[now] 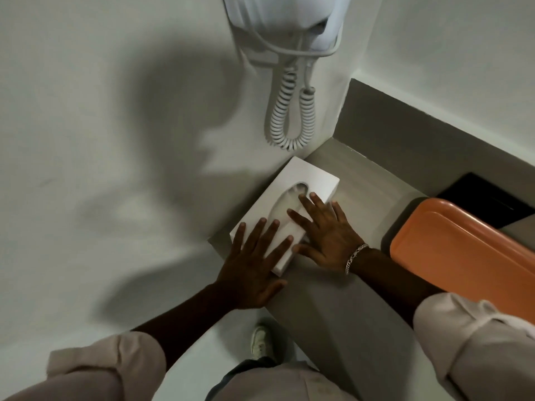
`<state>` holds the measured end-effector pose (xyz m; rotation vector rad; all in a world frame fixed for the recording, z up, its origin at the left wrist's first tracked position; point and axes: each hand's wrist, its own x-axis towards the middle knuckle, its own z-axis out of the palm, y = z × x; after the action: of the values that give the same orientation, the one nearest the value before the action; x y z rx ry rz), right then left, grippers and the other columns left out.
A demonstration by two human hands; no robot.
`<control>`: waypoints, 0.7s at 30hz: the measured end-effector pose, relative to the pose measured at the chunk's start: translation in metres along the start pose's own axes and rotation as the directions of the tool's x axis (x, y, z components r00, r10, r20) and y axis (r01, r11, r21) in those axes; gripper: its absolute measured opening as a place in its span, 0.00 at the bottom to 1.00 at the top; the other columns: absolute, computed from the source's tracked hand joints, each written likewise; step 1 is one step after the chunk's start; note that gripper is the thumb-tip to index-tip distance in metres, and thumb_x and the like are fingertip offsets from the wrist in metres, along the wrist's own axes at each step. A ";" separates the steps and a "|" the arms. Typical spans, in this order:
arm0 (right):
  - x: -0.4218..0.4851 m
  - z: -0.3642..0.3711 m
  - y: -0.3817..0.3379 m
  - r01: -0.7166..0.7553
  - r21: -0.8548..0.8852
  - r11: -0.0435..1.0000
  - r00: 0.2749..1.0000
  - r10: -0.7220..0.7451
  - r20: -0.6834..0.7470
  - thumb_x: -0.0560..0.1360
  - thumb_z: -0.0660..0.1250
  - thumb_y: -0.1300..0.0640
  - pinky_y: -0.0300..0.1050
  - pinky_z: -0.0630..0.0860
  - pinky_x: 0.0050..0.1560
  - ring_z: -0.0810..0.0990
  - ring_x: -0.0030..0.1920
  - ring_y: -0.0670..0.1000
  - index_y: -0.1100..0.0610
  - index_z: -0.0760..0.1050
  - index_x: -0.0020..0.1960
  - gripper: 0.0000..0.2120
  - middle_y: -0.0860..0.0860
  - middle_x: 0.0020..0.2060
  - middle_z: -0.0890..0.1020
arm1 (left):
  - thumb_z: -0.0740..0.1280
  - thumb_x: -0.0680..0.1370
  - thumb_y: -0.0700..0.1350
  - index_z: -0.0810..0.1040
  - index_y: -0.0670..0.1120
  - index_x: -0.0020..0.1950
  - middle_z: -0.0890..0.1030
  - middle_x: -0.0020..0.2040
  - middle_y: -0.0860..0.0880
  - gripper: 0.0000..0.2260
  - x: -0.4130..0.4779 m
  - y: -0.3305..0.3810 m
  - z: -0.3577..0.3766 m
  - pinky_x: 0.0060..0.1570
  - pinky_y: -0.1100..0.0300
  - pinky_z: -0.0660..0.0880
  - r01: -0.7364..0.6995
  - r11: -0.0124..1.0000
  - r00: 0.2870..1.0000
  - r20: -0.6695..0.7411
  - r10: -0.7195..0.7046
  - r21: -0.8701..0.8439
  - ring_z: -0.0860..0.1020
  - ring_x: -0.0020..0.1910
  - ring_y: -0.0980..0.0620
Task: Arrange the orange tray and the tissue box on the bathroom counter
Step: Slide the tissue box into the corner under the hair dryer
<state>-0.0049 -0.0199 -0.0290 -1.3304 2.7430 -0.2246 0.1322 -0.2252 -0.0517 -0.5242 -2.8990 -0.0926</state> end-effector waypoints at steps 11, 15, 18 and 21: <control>0.019 -0.003 0.025 -0.080 -0.005 0.997 0.996 0.080 0.033 0.72 0.46 0.25 0.70 0.48 0.74 0.37 0.79 0.53 0.39 0.44 0.78 0.39 0.50 0.81 0.44 | 0.57 0.76 0.71 0.55 0.51 0.80 0.56 0.82 0.41 0.39 0.034 -0.031 0.015 0.75 0.30 0.53 -0.063 0.998 0.998 -0.012 0.062 -0.006 0.52 0.81 0.37; 0.029 -0.005 0.039 -0.110 0.015 0.994 0.994 0.109 0.027 0.72 0.46 0.25 0.72 0.49 0.74 0.40 0.80 0.56 0.39 0.44 0.78 0.39 0.51 0.81 0.45 | 0.56 0.76 0.71 0.55 0.50 0.80 0.56 0.81 0.41 0.39 0.057 -0.041 0.014 0.74 0.29 0.55 -0.079 0.997 0.996 0.032 0.078 0.005 0.51 0.81 0.37; 0.034 -0.004 0.050 -0.124 0.030 0.992 0.992 0.124 0.022 0.72 0.46 0.25 0.72 0.48 0.74 0.40 0.80 0.57 0.38 0.42 0.78 0.39 0.51 0.81 0.44 | 0.56 0.76 0.71 0.54 0.50 0.80 0.56 0.81 0.41 0.39 0.071 -0.048 0.015 0.74 0.30 0.54 -0.097 0.995 0.993 0.064 0.096 0.015 0.51 0.81 0.37; 0.041 -0.005 0.063 -0.139 0.040 0.989 0.990 0.139 0.024 0.72 0.47 0.25 0.71 0.47 0.74 0.39 0.80 0.57 0.38 0.41 0.78 0.39 0.51 0.81 0.43 | 0.56 0.74 0.72 0.53 0.50 0.81 0.55 0.82 0.41 0.42 0.088 -0.054 0.016 0.76 0.31 0.52 -0.099 0.995 0.992 0.085 0.096 0.029 0.50 0.81 0.37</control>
<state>-0.0799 -0.0133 -0.0353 -1.1194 2.7826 -0.2539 0.0294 -0.2443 -0.0515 -0.6783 -2.9435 -0.0087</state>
